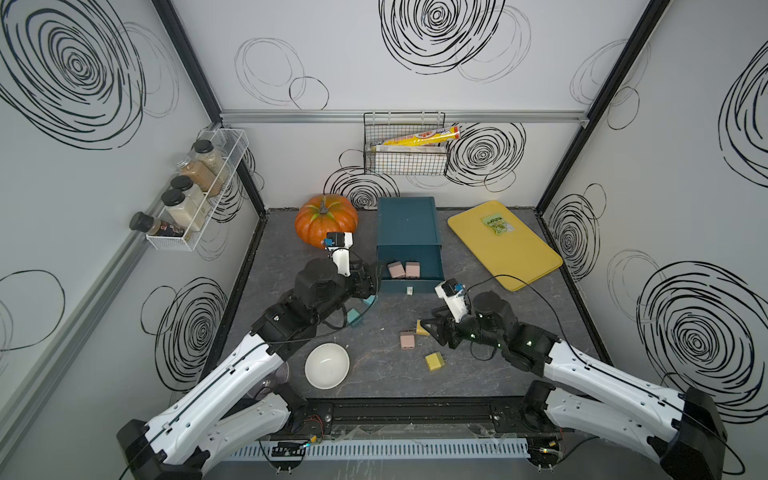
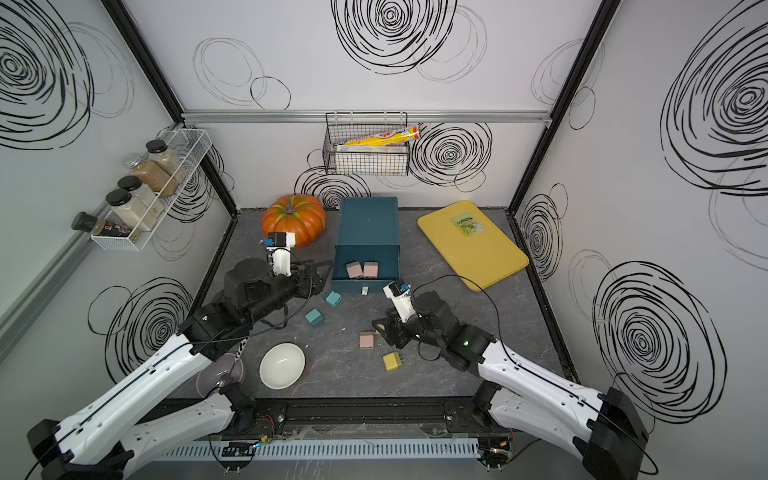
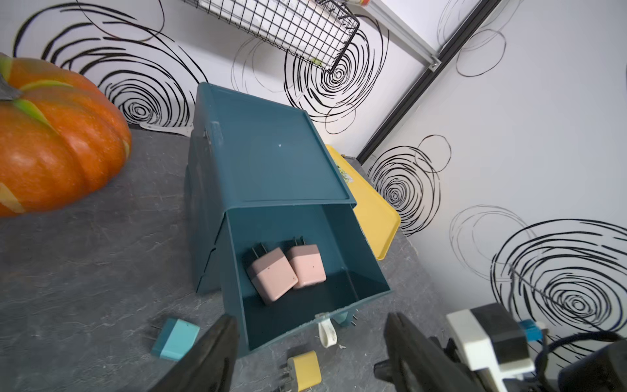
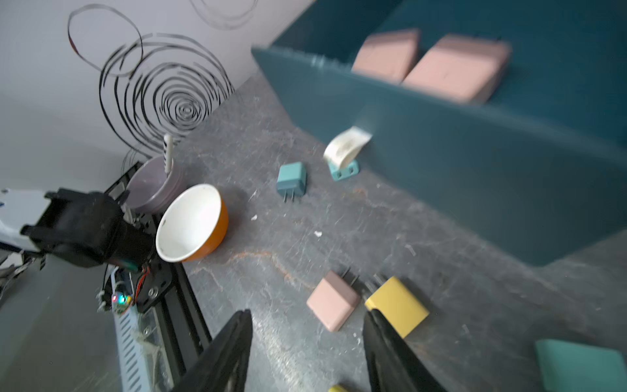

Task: Place the plugs into the drawer by color
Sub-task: Place the plug in the drawer, then pick up the plug from the center of the board.

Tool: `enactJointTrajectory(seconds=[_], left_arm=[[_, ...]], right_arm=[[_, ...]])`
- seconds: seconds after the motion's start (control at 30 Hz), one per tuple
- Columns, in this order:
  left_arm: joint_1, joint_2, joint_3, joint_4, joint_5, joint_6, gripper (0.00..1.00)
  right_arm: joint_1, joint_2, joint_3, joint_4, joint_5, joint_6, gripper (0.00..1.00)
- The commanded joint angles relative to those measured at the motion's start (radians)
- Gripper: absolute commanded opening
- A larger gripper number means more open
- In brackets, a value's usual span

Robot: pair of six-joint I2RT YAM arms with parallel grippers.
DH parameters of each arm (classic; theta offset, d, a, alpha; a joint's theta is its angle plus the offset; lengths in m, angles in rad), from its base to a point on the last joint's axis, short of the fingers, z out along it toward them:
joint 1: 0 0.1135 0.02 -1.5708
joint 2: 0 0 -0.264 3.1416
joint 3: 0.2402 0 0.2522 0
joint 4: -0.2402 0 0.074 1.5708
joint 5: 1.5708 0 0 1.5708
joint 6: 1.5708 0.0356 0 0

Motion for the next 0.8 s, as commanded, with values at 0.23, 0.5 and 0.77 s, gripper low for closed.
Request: enactJointTrajectory(seconds=[0.23, 0.5, 0.77], left_arm=[[0.054, -0.181, -0.270, 0.307, 0.055, -0.029, 0.80], [0.066, -0.238, -0.270, 0.248, -0.005, -0.014, 0.82], [0.066, -0.226, -0.263, 0.238, 0.002, -0.014, 0.82]], right_arm=[[0.241, 0.188, -0.124, 0.150, 0.304, 0.217, 0.66], [0.282, 0.387, -0.060, 0.179, 0.364, 0.248, 0.69], [0.285, 0.485, 0.000, 0.184, 0.368, 0.235, 0.72]])
